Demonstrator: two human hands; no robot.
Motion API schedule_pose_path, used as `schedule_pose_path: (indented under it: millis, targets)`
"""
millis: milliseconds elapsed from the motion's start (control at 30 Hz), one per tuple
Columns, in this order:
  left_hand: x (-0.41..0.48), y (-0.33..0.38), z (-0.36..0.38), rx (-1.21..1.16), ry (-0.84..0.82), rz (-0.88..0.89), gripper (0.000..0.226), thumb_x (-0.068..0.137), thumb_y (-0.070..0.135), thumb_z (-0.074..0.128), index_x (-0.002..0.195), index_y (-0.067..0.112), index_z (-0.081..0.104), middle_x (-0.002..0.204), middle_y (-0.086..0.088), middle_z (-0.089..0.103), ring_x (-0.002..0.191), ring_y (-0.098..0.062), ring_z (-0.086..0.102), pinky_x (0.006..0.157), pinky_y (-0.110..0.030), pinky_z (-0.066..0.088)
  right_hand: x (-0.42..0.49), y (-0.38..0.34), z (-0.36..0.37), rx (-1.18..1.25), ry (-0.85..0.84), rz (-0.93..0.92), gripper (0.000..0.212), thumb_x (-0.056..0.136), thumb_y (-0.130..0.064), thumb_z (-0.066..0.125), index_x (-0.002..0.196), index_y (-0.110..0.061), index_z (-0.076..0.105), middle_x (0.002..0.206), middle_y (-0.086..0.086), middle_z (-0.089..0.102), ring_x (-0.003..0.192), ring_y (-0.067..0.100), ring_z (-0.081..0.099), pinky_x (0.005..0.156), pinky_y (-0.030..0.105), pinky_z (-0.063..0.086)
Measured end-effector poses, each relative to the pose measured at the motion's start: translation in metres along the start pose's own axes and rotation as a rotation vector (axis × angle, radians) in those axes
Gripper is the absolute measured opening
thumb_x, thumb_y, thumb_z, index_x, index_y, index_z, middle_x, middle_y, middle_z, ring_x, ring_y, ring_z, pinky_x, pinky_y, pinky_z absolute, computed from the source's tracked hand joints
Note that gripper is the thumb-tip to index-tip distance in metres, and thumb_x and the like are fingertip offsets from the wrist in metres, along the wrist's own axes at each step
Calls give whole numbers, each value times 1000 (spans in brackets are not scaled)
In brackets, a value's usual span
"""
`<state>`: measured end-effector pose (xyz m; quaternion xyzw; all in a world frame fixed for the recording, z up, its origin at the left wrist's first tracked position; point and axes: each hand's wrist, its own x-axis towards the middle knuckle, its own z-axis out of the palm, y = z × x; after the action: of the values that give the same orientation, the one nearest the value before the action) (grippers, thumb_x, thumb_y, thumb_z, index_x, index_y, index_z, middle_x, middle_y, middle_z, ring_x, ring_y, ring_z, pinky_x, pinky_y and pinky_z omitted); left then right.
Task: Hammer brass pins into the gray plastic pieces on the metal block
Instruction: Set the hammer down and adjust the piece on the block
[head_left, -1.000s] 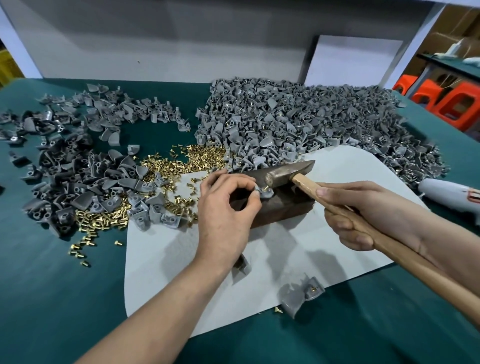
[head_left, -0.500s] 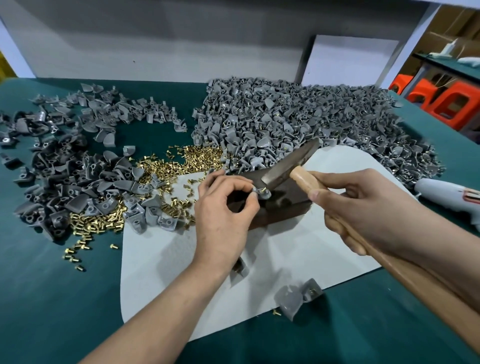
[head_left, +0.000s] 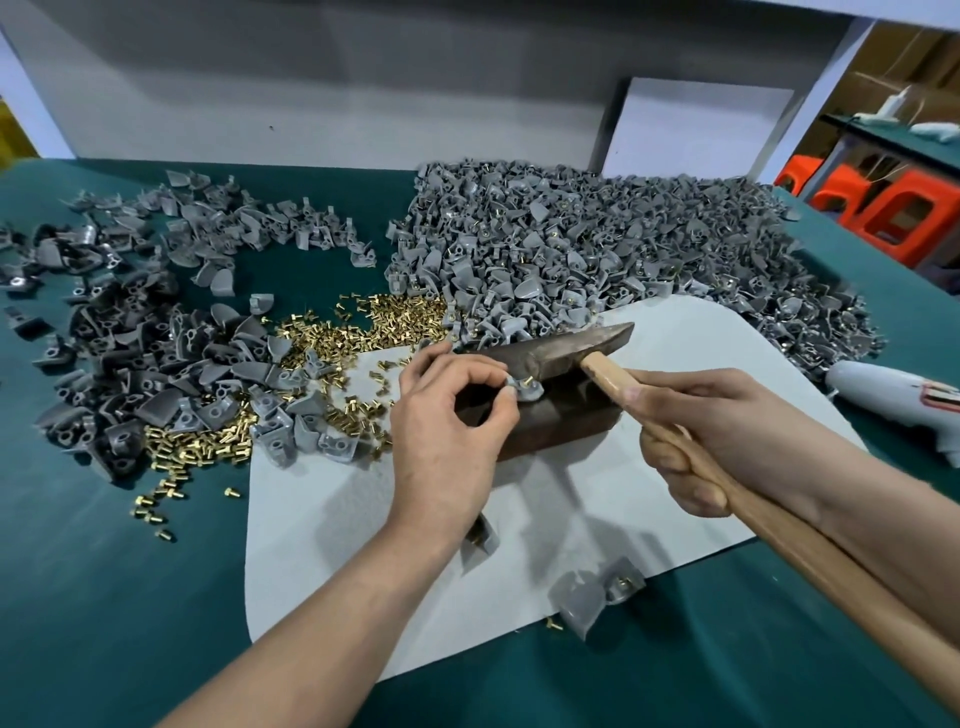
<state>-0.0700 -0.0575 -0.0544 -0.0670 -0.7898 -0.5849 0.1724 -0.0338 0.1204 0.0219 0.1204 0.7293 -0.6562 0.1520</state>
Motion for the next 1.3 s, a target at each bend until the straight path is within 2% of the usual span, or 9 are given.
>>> schedule_pose_path:
  millis: [100, 167, 300, 400, 633, 833, 1033, 1200, 1300]
  targets:
    - [-1, 0, 0, 14, -4, 16, 21, 80, 11, 73, 77, 30, 62, 90, 28, 61, 120, -9, 44, 99, -5, 27, -3, 4, 2, 104, -44, 10, 17, 91, -21, 55, 93, -14, 71, 50, 7, 35, 26, 14, 28, 35, 14, 26]
    - [-3, 2, 0, 12, 7, 41, 19, 79, 12, 71, 77, 27, 60, 95, 25, 63, 119, -11, 47, 105, -29, 37, -5, 10, 5, 177, -55, -18, 15, 82, -26, 59, 77, -20, 73, 50, 6, 36, 27, 13, 28, 35, 14, 27]
    - [-6, 9, -1, 162, 71, 225, 23, 77, 13, 69, 76, 22, 49, 97, 19, 60, 102, 7, 54, 116, -41, 25, -10, 22, 6, 172, 17, -96, 18, 90, -26, 57, 98, -26, 73, 52, 7, 37, 31, 15, 30, 39, 18, 28]
    - [-5, 8, -2, 212, 39, 315, 18, 77, 10, 72, 80, 17, 56, 99, 14, 57, 96, 9, 50, 101, -52, 45, -14, 26, 13, 63, 58, -177, 22, 93, -25, 55, 108, -33, 69, 51, 7, 40, 30, 18, 34, 36, 20, 29]
    - [-6, 12, -2, 215, -4, 331, 23, 73, 5, 78, 92, 10, 66, 103, 4, 65, 97, -2, 57, 93, -7, 43, -17, 29, 22, -128, 186, -330, 31, 92, -17, 57, 107, -43, 67, 45, 1, 40, 32, 17, 32, 33, 18, 32]
    - [-9, 14, -2, 190, -24, 273, 37, 78, 5, 76, 111, 16, 66, 97, -1, 70, 86, -11, 67, 84, -21, 53, -14, 35, 24, -391, 269, -424, 40, 88, -27, 60, 124, -45, 58, 44, -14, 50, 33, 4, 44, 45, 16, 38]
    - [-11, 13, 3, 207, 37, 387, 22, 81, 10, 70, 103, 8, 72, 112, 4, 66, 101, -8, 66, 98, -42, 51, -13, 40, 29, -420, 314, -442, 46, 88, -28, 63, 130, -42, 54, 47, -27, 43, 44, -13, 44, 61, 9, 33]
    - [-7, 14, 0, 53, 9, 167, 48, 79, 10, 75, 120, 30, 60, 107, 17, 66, 94, 10, 61, 88, -5, 44, -12, 40, 30, -434, 300, -446, 46, 88, -26, 63, 132, -39, 54, 48, -27, 44, 45, -14, 44, 61, 6, 32]
    - [-4, 11, 0, 85, 15, 158, 37, 76, 12, 77, 110, 24, 69, 122, 13, 63, 112, 5, 56, 100, -11, 40, -12, 39, 32, -476, 291, -457, 47, 88, -26, 63, 132, -39, 53, 48, -32, 47, 51, -13, 49, 54, 4, 34]
